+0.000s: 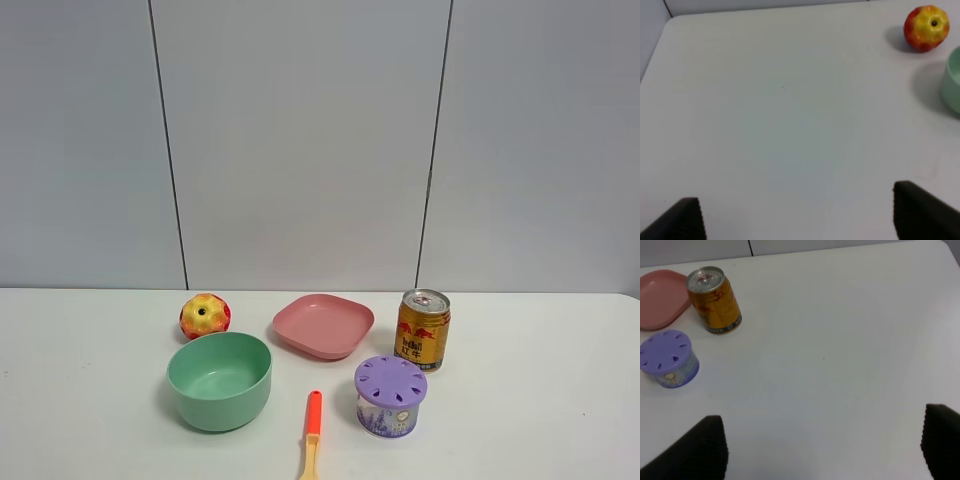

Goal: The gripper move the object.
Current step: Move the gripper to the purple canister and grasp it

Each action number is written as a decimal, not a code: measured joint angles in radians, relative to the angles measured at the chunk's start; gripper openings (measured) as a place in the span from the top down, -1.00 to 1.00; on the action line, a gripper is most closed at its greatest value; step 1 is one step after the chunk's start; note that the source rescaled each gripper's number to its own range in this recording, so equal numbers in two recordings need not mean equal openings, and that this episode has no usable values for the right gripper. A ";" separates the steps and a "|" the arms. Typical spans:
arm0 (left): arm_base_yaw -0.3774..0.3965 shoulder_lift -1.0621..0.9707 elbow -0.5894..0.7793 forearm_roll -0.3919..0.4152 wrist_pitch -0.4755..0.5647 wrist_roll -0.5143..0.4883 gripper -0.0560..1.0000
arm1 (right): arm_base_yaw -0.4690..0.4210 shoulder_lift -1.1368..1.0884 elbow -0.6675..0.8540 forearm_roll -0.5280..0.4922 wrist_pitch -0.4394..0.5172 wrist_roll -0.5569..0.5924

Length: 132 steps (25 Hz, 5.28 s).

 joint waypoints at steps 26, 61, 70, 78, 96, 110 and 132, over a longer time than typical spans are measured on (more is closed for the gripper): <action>-0.238 1.234 -0.786 -0.542 0.051 0.401 0.53 | 0.000 0.000 0.000 0.000 0.000 0.000; -0.828 1.946 -1.048 -0.092 -0.162 -0.316 0.53 | 0.000 0.000 0.000 0.000 0.000 0.000; -0.898 2.141 -1.432 -0.033 0.087 -0.042 0.40 | 0.000 0.000 0.000 0.000 -0.001 0.000; -0.932 2.258 -1.544 -0.093 0.121 0.257 -0.77 | 0.000 0.000 0.000 0.000 -0.001 0.000; -0.875 2.335 -1.546 -0.159 0.011 0.241 -1.00 | 0.000 0.000 0.000 0.000 -0.001 0.000; -0.871 2.410 -1.547 -0.184 -0.007 0.229 -1.00 | 0.000 0.000 0.000 0.000 -0.001 0.000; -0.871 2.458 -1.547 -0.184 -0.054 0.230 -1.00 | 0.000 0.000 0.000 0.000 -0.001 0.000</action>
